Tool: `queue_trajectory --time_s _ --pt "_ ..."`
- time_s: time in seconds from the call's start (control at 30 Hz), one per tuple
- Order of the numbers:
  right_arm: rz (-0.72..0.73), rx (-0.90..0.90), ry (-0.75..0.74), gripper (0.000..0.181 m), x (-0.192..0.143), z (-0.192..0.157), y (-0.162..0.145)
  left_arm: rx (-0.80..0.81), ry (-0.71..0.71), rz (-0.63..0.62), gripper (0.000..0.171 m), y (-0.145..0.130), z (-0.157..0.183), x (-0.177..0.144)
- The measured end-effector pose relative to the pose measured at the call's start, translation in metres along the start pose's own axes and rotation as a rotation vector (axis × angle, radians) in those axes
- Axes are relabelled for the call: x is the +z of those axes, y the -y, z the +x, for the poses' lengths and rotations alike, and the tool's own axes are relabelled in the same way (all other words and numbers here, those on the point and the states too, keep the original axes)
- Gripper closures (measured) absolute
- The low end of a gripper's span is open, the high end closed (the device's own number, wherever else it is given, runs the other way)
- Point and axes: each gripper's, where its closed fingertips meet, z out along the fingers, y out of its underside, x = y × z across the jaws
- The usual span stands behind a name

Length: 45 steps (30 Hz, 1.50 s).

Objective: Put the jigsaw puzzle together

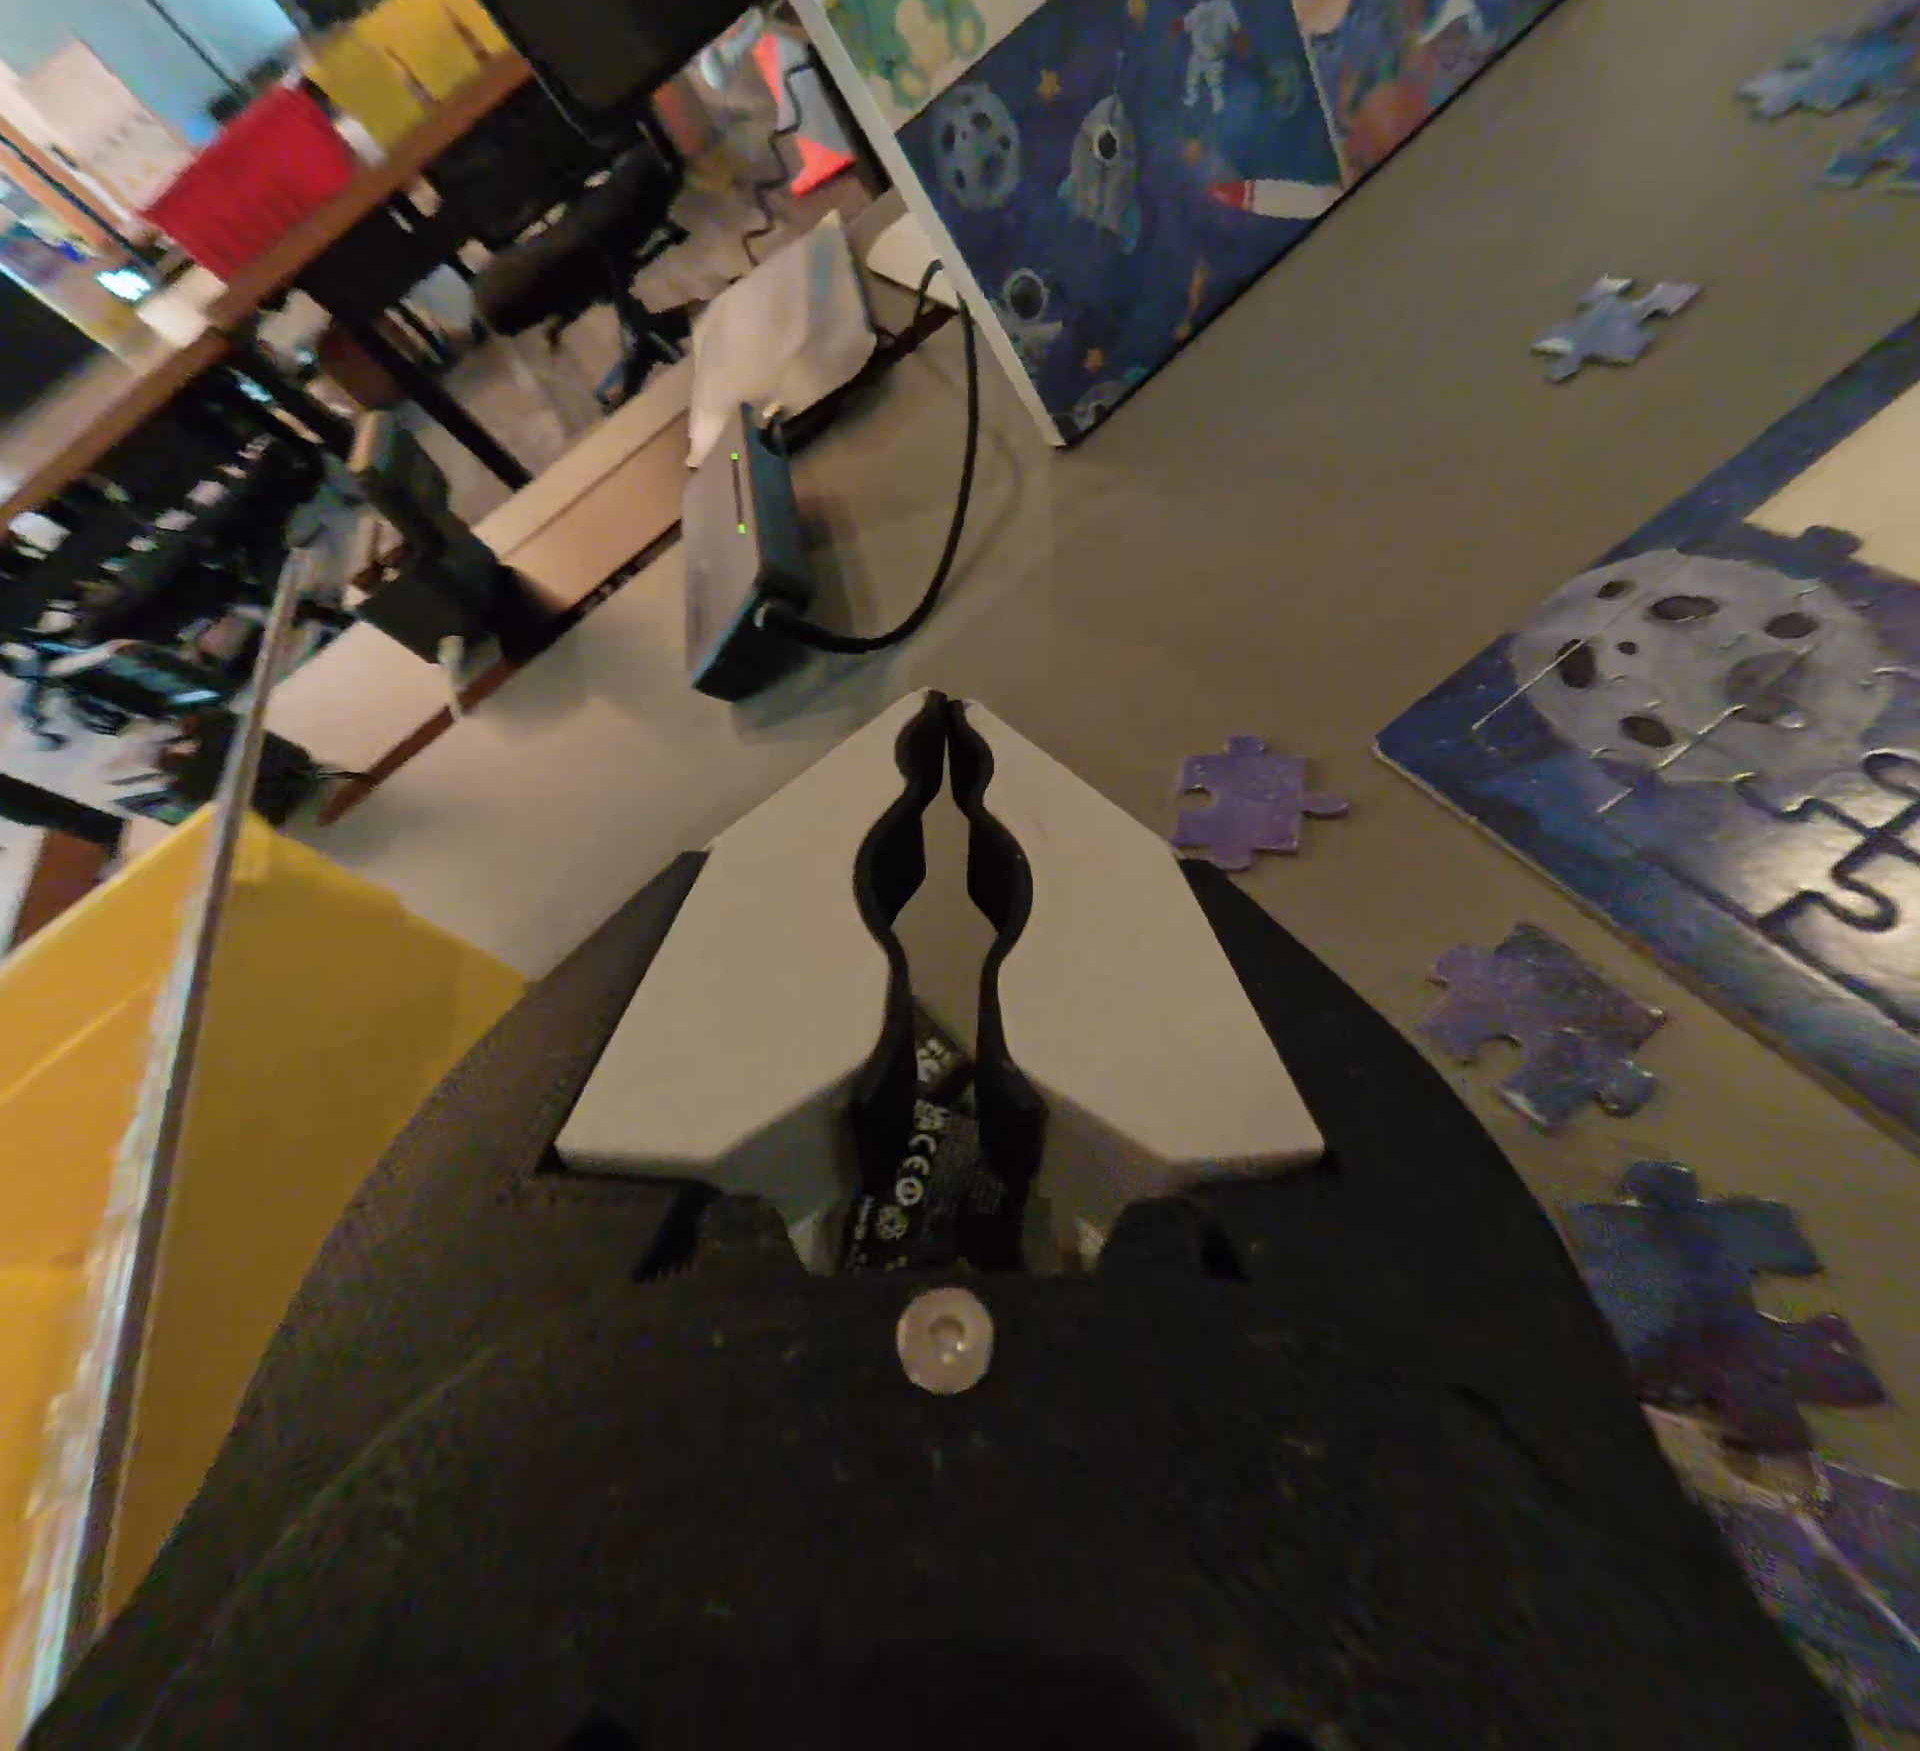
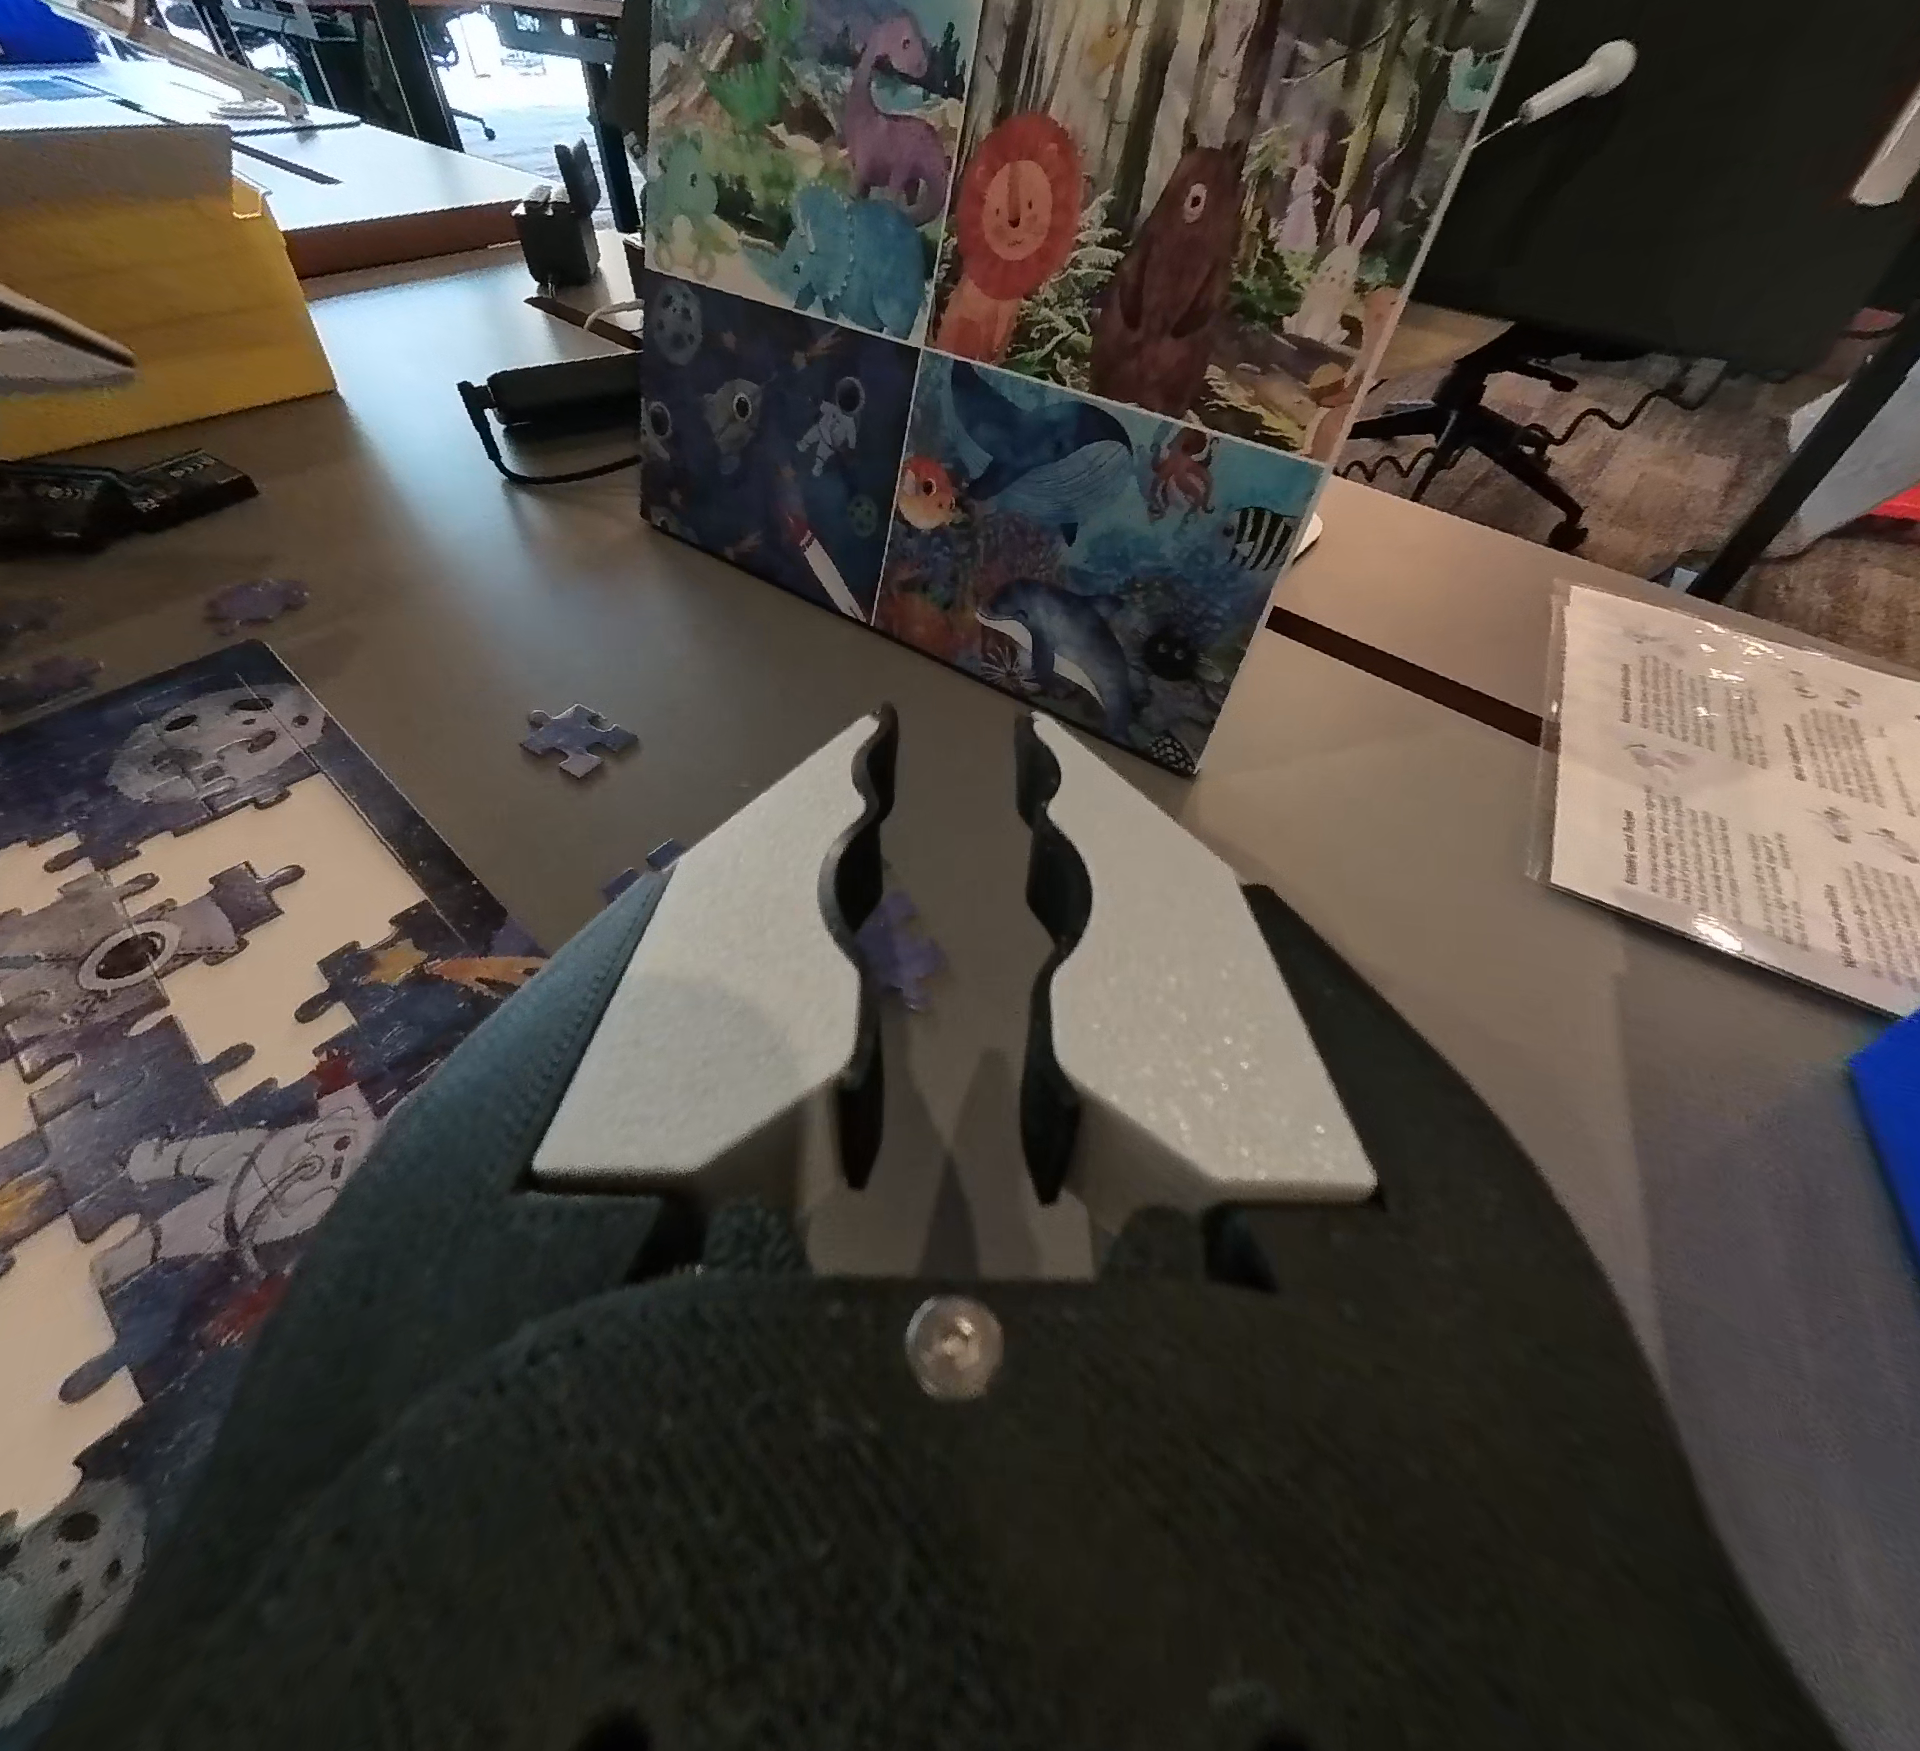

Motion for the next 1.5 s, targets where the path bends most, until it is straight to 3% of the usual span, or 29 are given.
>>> queue_trajectory --time_s 0.17,1.1,1.23,1.37,1.5 --pt "0.001 -0.004 0.001 0.16 0.0 -0.001 0.001 0.078 0.08 0.011 0.171 0.005 -0.003 -0.002" --pt "0.005 -0.005 -0.011 0.16 -0.002 0.002 0.001 0.101 0.029 -0.025 0.171 -0.003 0.008 0.003" --pt "0.008 -0.014 -0.033 0.16 -0.005 0.006 0.002 0.052 0.035 -0.003 0.171 0.004 0.008 -0.009" --pt "0.016 0.009 -0.039 0.16 -0.006 0.011 0.001 -0.097 -0.128 0.017 0.153 0.007 0.047 -0.04" --pt "0.019 0.033 -0.012 0.16 -0.004 0.008 0.0 -0.131 -0.289 -0.16 0.133 -0.032 0.087 -0.072"
